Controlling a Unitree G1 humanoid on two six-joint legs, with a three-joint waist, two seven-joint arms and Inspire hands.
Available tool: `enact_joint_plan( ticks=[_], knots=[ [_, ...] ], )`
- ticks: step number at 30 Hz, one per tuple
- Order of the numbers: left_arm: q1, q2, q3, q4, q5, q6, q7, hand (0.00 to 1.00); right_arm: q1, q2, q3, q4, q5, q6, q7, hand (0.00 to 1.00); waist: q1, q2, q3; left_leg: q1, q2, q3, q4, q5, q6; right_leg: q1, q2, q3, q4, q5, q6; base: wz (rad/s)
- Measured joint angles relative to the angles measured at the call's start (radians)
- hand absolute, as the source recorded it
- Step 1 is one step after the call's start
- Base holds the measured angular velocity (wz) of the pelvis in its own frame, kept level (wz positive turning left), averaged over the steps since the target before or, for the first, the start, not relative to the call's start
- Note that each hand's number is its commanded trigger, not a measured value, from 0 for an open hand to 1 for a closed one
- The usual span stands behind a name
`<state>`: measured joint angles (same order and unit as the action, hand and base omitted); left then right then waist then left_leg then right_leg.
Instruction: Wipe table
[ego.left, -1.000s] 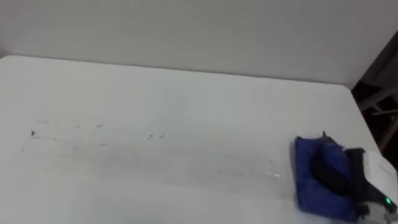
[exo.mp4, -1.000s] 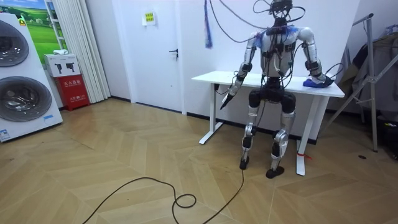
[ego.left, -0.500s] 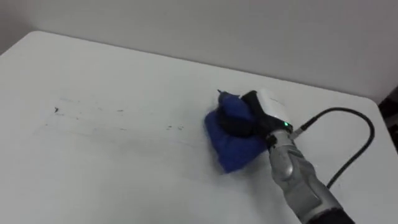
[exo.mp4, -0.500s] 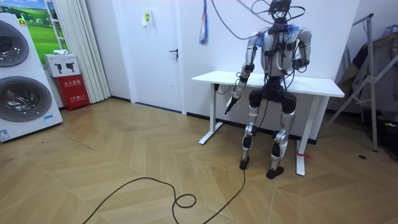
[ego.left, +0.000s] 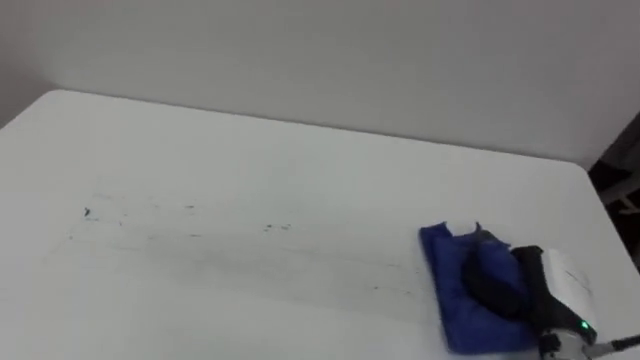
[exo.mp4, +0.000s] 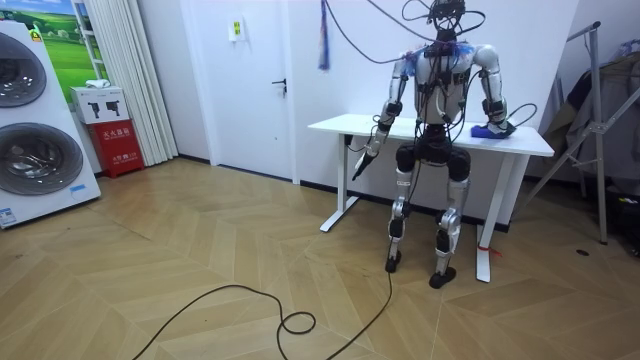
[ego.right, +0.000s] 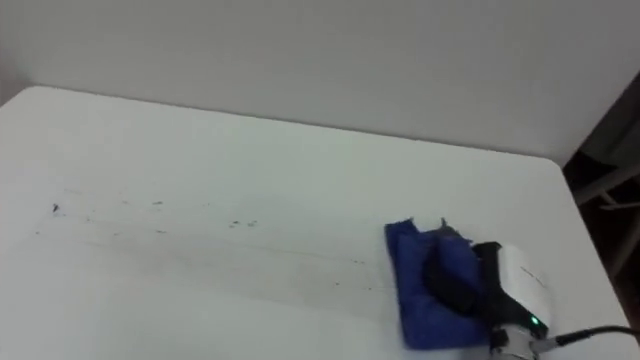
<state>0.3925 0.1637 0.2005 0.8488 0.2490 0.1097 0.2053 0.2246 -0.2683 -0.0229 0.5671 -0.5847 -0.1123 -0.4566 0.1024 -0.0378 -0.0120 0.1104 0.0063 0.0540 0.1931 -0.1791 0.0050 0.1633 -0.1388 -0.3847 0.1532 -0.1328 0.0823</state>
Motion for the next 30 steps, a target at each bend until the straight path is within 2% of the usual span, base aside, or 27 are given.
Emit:
enact_joint_plan(
  ticks=[3, 4, 5, 6, 7, 8, 12, 14, 18, 22, 26, 28, 30],
  knots=[
    [-0.021, 0.006, -0.036, -0.026, -0.002, 0.0, 0.009, 0.0, -0.008, -0.005, 0.011, 0.001, 0.012, 0.009, 0.0, 1.0, -0.004, -0.001, -0.0003, 0.0, 0.001, 0.006, -0.001, 0.0, 0.0, -0.004, 0.001, 0.011, -0.001, 0.002, 0.0, -0.08],
    [-0.026, 0.006, -0.045, -0.026, -0.003, 0.0, 0.013, 0.0, -0.01, -0.004, 0.014, 0.0, 0.012, 0.014, 0.0, 0.84, -0.003, -0.001, -0.0003, 0.001, 0.002, 0.011, -0.003, 0.0, 0.0, -0.006, 0.002, 0.014, -0.001, 0.002, 0.0, -0.13],
    [-0.034, 0.004, -0.06, -0.026, -0.004, 0.001, 0.022, 0.0, -0.023, -0.004, 0.024, -0.006, 0.011, 0.022, 0.001, 0.41, -0.003, -0.001, -0.0002, 0.002, 0.004, 0.017, -0.003, -0.001, -0.001, -0.008, 0.005, 0.02, -0.002, 0.003, 0.0, -0.18],
    [-0.041, -0.001, -0.069, -0.025, -0.003, 0.001, 0.025, 0.0, -0.023, -0.002, 0.033, -0.025, 0.011, 0.035, 0.002, 0.11, 0.002, -0.001, -0.0004, 0.004, 0.007, 0.027, -0.006, -0.001, -0.002, -0.012, 0.007, 0.026, -0.002, 0.005, -0.004, -0.21],
    [-0.046, -0.005, -0.071, -0.024, -0.003, 0.001, 0.028, 0.0, -0.022, 0.008, 0.037, -0.037, 0.01, 0.044, 0.003, 0.0, 0.006, 0.0, -0.0009, 0.005, 0.009, 0.03, -0.007, -0.002, -0.003, -0.015, 0.01, 0.031, 0.0, 0.008, -0.008, -0.28],
    [-0.053, -0.008, -0.082, -0.024, -0.006, 0.001, 0.035, 0.0, -0.026, 0.027, 0.043, -0.063, 0.004, 0.065, 0.012, 0.0, 0.013, 0.0, -0.0008, 0.004, 0.016, 0.042, -0.008, -0.001, -0.002, -0.021, 0.017, 0.044, -0.001, 0.016, -0.018, -0.28],
    [-0.092, -0.016, -0.151, -0.024, -0.052, 0.001, 0.052, 0.0, -0.051, 0.034, 0.123, -0.15, -0.011, 0.141, 0.06, 0.0, 0.017, 0.003, 0.0001, -0.003, 0.029, 0.056, -0.009, -0.004, -0.011, -0.033, 0.033, 0.061, -0.002, 0.017, -0.029, -0.15],
    [-0.108, -0.017, -0.173, -0.02, -0.065, 0.0, 0.058, 0.0, -0.07, 0.036, 0.17, -0.185, -0.028, 0.159, 0.095, 0.0, 0.024, 0.004, 0.0013, -0.004, 0.034, 0.061, -0.017, -0.002, -0.016, -0.036, 0.038, 0.064, -0.001, 0.015, -0.033, -0.04],
    [-0.117, -0.017, -0.205, -0.01, -0.101, -0.008, 0.067, 0.0, -0.106, 0.039, 0.249, -0.241, -0.105, 0.155, 0.133, 0.0, 0.04, 0.01, 0.0071, -0.03, 0.033, 0.066, -0.022, 0.0, -0.017, -0.064, 0.037, 0.065, 0.0, 0.017, -0.038, 0.0],
    [-0.1, -0.017, -0.203, -0.012, -0.101, -0.008, 0.066, 0.0, -0.127, 0.052, 0.265, -0.241, -0.141, 0.153, 0.132, 0.0, 0.046, 0.003, 0.0232, -0.034, 0.033, 0.067, -0.022, 0.0, -0.017, -0.069, 0.037, 0.066, -0.001, 0.017, -0.037, 0.0],
    [-0.093, -0.018, -0.203, -0.014, -0.149, -0.01, 0.065, 0.0, -0.127, 0.053, 0.262, -0.224, -0.098, 0.121, 0.129, 0.0, 0.037, 0.0, 0.0207, -0.035, 0.033, 0.067, -0.021, 0.0, -0.017, -0.07, 0.036, 0.067, -0.001, 0.018, -0.037, 0.0],
    [-0.095, -0.018, -0.203, -0.014, -0.173, -0.023, 0.065, 0.0, -0.125, 0.053, 0.258, -0.225, -0.092, 0.11, 0.133, 0.0, 0.029, 0.001, 0.0199, -0.031, 0.033, 0.067, -0.021, 0.0, -0.017, -0.066, 0.036, 0.068, -0.001, 0.018, -0.037, 0.0],
    [-0.098, -0.018, -0.203, -0.014, -0.179, -0.038, 0.064, 0.0, -0.116, 0.053, 0.245, -0.226, -0.086, 0.085, 0.142, 0.0, 0.024, 0.002, 0.0153, -0.027, 0.033, 0.072, -0.023, 0.0, -0.017, -0.066, 0.036, 0.077, 0.0, 0.018, -0.037, -0.05]
  ],
)
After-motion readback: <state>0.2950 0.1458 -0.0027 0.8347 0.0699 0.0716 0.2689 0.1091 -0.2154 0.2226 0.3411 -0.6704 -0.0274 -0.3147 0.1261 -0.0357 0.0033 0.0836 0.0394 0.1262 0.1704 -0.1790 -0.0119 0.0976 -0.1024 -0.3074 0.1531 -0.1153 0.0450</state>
